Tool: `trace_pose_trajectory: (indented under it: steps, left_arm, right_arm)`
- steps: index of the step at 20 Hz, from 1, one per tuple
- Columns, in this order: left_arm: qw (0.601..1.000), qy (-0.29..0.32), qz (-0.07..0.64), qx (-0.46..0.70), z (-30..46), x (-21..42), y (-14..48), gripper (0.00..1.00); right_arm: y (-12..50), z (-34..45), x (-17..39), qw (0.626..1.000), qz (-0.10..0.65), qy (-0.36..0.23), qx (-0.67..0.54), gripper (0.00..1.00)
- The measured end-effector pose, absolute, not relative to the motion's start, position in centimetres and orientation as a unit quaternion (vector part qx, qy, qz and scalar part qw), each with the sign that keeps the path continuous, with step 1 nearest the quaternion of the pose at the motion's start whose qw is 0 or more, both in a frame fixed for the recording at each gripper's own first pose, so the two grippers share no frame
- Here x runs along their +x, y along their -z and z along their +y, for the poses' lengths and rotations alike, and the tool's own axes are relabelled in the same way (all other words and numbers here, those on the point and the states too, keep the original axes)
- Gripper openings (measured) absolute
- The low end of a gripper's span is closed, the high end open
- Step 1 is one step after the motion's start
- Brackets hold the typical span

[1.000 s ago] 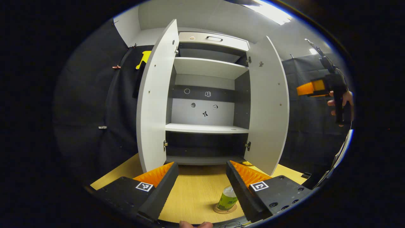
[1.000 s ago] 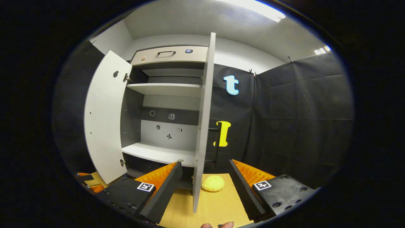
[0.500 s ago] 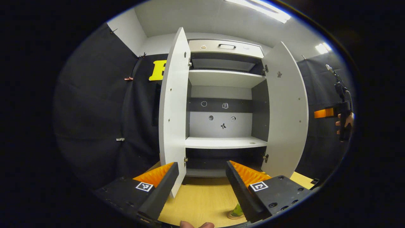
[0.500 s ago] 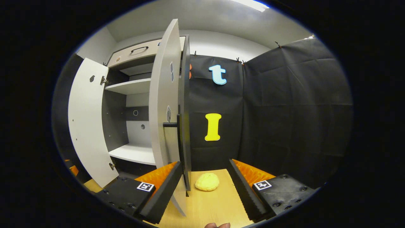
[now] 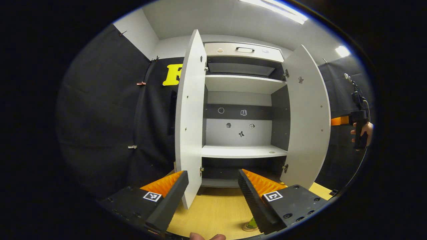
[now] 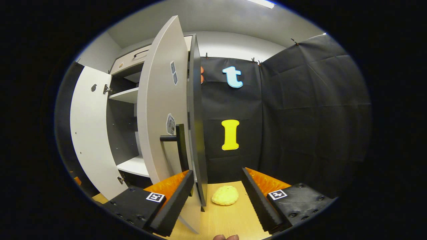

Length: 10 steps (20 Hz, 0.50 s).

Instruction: Grasp the bottle in the cabinet with the left hand and place it on the coaster, then close the right door with the right hand and the left door with the left hand.

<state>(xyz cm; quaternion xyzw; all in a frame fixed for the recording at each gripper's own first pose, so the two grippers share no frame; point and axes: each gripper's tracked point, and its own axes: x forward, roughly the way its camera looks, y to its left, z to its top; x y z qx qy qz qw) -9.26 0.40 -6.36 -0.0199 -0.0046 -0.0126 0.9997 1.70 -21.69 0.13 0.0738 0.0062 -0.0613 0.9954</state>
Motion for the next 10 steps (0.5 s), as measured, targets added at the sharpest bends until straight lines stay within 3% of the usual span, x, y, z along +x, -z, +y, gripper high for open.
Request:
trace_pose_trajectory:
  steps: [10]
  left_arm:
    - [1.000,-0.008,-0.005,-0.009,3.8,-10.6,6.8,0.95]
  right_arm:
    - [-0.3,-14.3,2.3,0.996,0.008,0.011,0.083,0.98]
